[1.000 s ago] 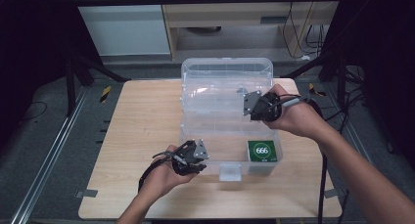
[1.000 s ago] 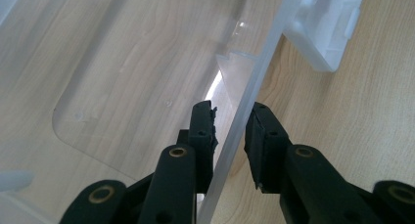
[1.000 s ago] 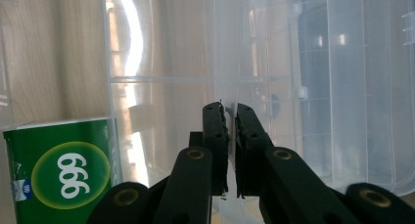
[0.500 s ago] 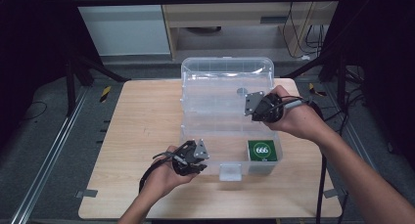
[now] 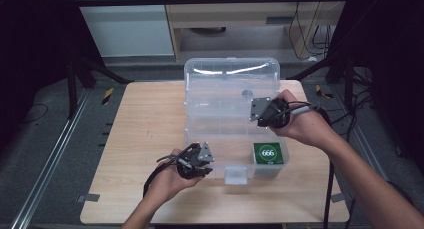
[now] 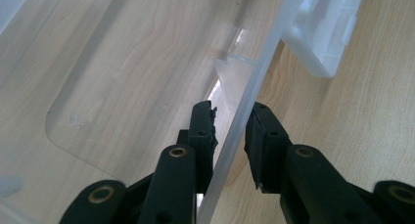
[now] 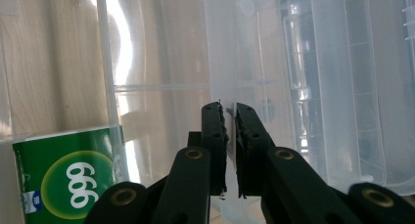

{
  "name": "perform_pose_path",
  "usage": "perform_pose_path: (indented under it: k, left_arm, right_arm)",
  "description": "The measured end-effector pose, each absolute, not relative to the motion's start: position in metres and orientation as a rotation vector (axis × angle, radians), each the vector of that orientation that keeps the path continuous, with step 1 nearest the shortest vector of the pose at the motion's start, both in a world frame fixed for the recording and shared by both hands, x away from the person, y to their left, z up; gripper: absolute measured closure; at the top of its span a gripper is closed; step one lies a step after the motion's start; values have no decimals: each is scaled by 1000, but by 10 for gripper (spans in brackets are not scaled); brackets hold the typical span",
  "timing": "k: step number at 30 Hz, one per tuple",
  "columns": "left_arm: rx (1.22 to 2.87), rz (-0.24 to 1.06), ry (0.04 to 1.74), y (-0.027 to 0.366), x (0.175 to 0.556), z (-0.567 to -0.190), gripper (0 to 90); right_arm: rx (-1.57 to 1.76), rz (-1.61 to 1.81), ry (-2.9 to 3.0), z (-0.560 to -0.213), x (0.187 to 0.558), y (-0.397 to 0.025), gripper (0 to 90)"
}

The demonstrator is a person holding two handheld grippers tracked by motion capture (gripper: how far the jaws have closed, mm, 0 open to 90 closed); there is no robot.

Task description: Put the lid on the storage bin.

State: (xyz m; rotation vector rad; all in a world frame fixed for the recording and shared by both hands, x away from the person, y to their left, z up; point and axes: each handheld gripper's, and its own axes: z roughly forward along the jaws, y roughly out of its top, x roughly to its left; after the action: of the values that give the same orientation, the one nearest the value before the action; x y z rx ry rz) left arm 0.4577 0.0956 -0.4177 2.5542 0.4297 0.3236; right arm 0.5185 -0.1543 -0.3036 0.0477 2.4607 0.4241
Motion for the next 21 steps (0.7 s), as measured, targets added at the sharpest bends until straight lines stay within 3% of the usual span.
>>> perform_pose_path:
  k: [2, 8, 21]
  left_arm:
    - [2534, 296, 500, 95, 454, -419, 734]
    - [2558, 322, 415, 96, 458, -418, 734]
    - [2559, 328, 411, 96, 458, -418, 733]
  right_arm:
    - [49, 431, 2453, -305, 516, -154, 843]
    - [50, 439, 2432, -307, 508, -155, 842]
    - [51, 486, 2415, -311, 496, -160, 839]
